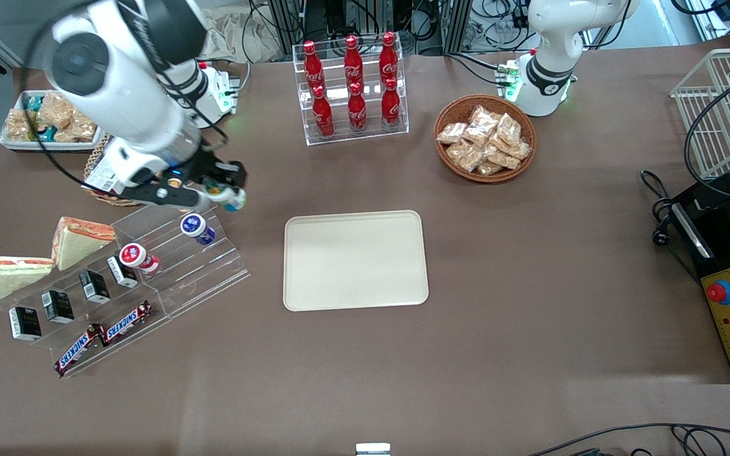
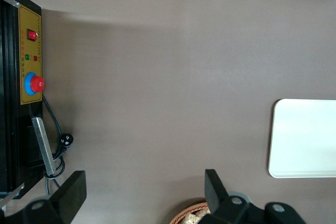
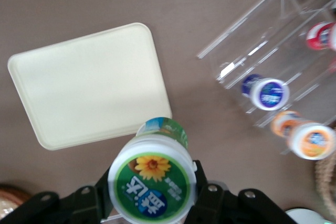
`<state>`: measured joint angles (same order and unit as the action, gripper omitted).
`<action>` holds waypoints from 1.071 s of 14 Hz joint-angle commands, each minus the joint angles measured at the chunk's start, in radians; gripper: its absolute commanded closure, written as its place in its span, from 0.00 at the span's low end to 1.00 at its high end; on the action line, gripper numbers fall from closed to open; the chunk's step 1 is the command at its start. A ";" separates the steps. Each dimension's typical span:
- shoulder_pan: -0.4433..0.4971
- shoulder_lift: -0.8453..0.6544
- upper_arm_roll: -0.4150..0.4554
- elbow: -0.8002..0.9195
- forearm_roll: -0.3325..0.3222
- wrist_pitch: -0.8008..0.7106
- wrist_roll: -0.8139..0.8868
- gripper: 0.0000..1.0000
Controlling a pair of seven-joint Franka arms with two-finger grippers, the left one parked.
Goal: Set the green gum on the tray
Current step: 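Carry the green gum bottle over the cream tray with the right gripper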
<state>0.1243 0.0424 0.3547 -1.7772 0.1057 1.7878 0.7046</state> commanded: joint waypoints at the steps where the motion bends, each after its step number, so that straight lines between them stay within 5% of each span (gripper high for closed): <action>1: 0.061 0.046 0.003 -0.138 -0.004 0.208 0.096 0.96; 3: 0.101 0.097 0.003 -0.247 -0.036 0.411 0.165 0.96; 7: 0.141 0.261 0.003 -0.268 -0.223 0.579 0.349 0.96; 14: 0.143 0.372 -0.002 -0.344 -0.288 0.771 0.421 0.95; 15: 0.143 0.376 -0.002 -0.344 -0.288 0.772 0.421 0.78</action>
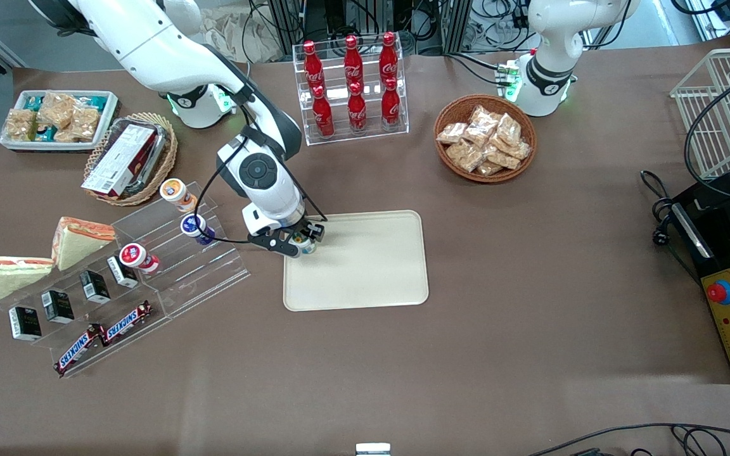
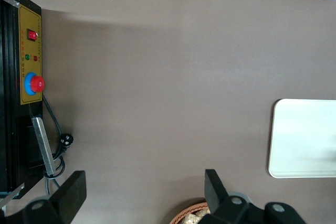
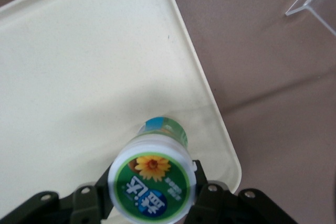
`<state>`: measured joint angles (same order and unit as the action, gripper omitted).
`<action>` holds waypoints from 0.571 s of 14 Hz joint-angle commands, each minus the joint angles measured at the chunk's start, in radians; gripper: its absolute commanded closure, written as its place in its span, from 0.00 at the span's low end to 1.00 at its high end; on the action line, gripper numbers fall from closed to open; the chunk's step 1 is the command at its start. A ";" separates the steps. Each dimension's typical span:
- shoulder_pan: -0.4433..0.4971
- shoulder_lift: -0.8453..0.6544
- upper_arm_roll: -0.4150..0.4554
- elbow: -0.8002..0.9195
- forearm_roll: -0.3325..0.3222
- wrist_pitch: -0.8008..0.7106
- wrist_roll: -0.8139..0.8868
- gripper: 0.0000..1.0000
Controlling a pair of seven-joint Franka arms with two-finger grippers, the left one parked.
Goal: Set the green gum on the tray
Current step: 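Lower the bottle onto the tray and open the right gripper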
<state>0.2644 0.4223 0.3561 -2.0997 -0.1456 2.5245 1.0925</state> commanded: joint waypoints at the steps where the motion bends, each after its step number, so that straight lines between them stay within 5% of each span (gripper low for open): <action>1: 0.003 0.000 -0.003 -0.022 -0.038 0.036 0.050 0.32; 2: 0.003 0.000 -0.002 -0.020 -0.038 0.036 0.070 0.00; 8: -0.004 -0.066 0.000 0.038 -0.040 -0.094 0.053 0.00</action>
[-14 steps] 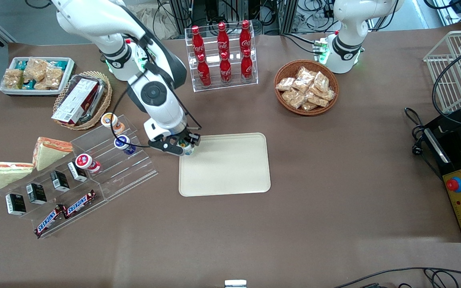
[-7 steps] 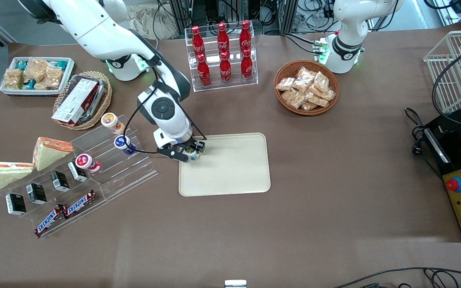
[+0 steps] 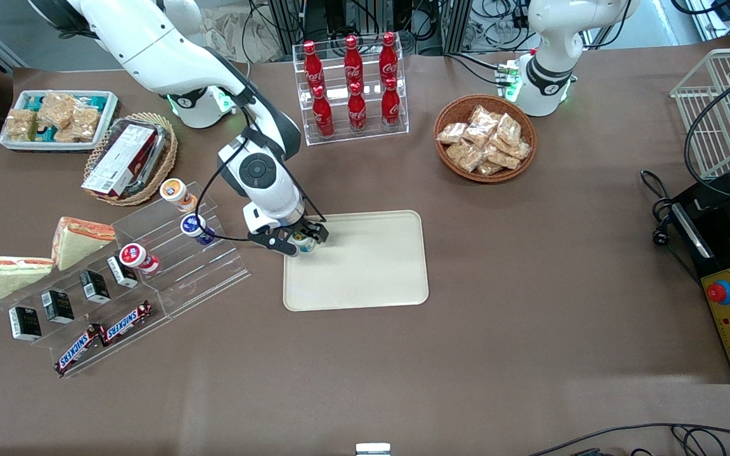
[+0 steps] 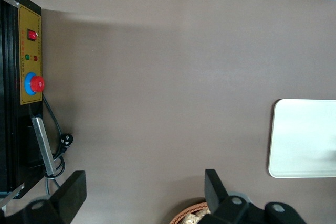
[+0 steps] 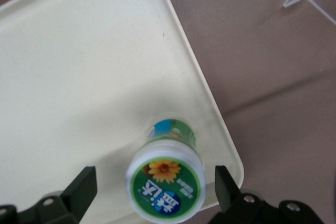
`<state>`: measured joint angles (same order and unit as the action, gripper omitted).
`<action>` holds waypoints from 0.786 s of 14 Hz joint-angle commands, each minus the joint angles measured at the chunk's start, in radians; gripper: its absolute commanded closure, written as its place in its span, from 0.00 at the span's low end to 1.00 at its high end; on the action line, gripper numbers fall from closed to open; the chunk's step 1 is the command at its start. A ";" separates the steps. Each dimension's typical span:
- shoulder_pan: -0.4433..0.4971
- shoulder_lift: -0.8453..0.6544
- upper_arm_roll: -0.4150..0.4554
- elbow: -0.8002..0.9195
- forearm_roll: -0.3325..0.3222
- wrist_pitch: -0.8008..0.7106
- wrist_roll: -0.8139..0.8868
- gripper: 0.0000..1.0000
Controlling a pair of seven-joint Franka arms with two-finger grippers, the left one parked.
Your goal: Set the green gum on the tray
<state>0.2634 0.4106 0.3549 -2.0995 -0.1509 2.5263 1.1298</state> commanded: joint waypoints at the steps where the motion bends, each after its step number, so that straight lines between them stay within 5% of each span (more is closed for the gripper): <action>1: -0.001 -0.088 0.004 0.077 -0.035 -0.186 -0.004 0.00; 8: -0.021 -0.340 0.001 0.303 -0.019 -0.643 -0.316 0.00; 11: -0.132 -0.355 -0.010 0.435 0.037 -0.822 -0.566 0.00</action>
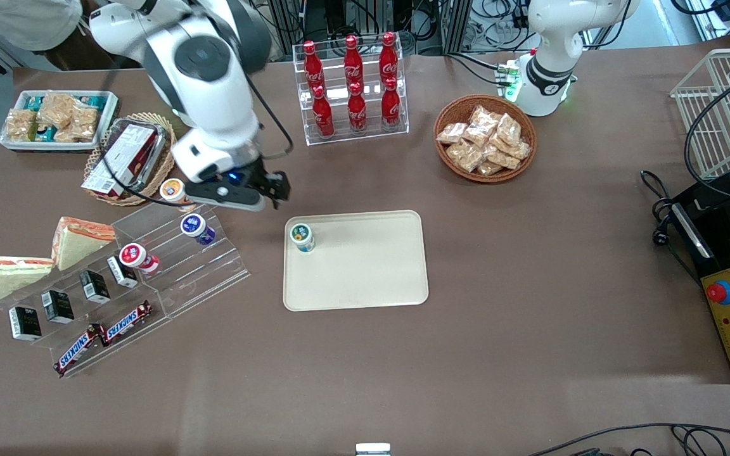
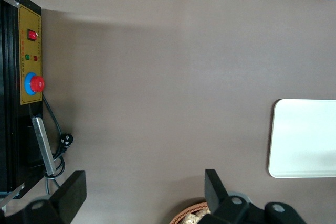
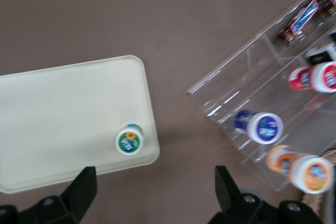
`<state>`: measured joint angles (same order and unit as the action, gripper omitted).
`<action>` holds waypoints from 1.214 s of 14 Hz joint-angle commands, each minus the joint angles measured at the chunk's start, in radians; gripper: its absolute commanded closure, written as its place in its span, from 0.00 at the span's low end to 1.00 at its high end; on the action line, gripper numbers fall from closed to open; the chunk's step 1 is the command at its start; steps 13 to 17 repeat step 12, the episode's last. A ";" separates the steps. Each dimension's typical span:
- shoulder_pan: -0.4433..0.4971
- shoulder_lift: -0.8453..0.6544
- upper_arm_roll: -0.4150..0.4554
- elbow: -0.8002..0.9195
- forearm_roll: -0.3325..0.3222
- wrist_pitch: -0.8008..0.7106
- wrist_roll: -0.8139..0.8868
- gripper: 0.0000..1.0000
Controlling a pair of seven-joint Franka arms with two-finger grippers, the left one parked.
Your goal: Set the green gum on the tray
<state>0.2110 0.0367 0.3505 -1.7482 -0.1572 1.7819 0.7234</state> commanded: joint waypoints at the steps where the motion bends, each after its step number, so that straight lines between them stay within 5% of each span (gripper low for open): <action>1: -0.120 -0.012 -0.036 0.082 0.082 -0.076 -0.250 0.00; 5: -0.125 -0.067 -0.276 0.064 0.111 -0.084 -0.624 0.00; 8: -0.131 -0.074 -0.379 0.061 0.111 -0.084 -0.789 0.00; 17: -0.140 -0.054 -0.413 0.087 0.111 -0.088 -0.894 0.00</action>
